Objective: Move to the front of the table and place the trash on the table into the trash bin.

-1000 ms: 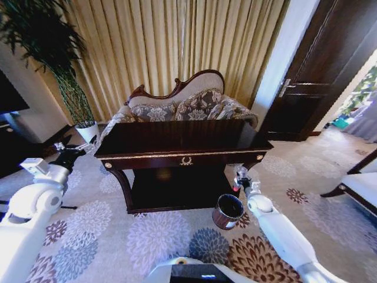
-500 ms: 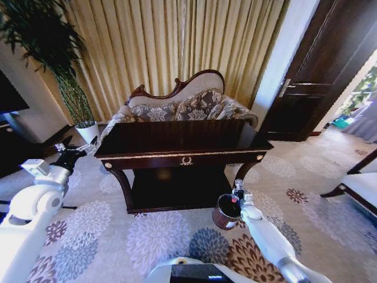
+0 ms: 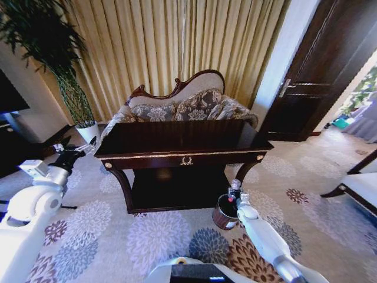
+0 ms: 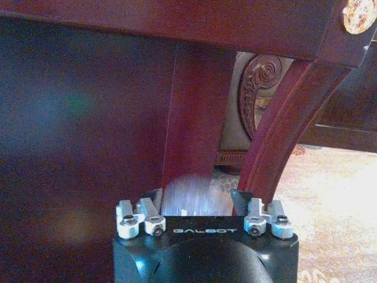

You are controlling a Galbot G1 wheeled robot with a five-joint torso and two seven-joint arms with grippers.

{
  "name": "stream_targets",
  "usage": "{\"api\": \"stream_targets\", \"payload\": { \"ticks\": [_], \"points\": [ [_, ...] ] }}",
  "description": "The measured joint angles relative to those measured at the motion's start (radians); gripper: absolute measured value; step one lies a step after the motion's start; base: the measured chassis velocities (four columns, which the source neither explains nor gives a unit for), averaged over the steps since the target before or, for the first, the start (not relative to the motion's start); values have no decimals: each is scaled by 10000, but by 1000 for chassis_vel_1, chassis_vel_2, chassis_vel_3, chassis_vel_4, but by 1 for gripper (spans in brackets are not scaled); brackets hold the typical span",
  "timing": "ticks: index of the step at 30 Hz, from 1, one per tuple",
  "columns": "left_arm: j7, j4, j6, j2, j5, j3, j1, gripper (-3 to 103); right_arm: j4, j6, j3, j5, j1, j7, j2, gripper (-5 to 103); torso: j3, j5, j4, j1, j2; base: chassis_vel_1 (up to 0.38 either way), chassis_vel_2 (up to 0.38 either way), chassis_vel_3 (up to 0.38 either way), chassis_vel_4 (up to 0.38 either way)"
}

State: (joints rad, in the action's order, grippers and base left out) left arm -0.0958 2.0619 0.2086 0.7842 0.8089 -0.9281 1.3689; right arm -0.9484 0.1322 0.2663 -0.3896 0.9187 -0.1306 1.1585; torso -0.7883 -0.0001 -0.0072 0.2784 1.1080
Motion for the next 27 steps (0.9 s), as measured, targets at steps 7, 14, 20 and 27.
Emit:
{"api": "stream_targets", "payload": {
  "ticks": [7,14,20,27],
  "points": [
    [1,-2,-2,1,0,25,-17,100,-72,-15,13,-7,21,-4,-37,93,0,0,0,0,0,0,0,0,0],
    [16,-26,-3,9,0,39,-31,100,-220,-97,53,-14,69,-6,-104,100,0,0,0,0,0,0,0,0,0],
    [23,-34,-5,22,-1,37,-15,100,-285,-163,56,-13,93,-6,-108,100,0,0,0,0,0,0,0,0,0],
    [32,-44,-6,35,-2,33,-4,100,-309,-178,68,-7,122,-6,-115,100,0,1,0,0,0,0,0,0,0]
  ]
}}
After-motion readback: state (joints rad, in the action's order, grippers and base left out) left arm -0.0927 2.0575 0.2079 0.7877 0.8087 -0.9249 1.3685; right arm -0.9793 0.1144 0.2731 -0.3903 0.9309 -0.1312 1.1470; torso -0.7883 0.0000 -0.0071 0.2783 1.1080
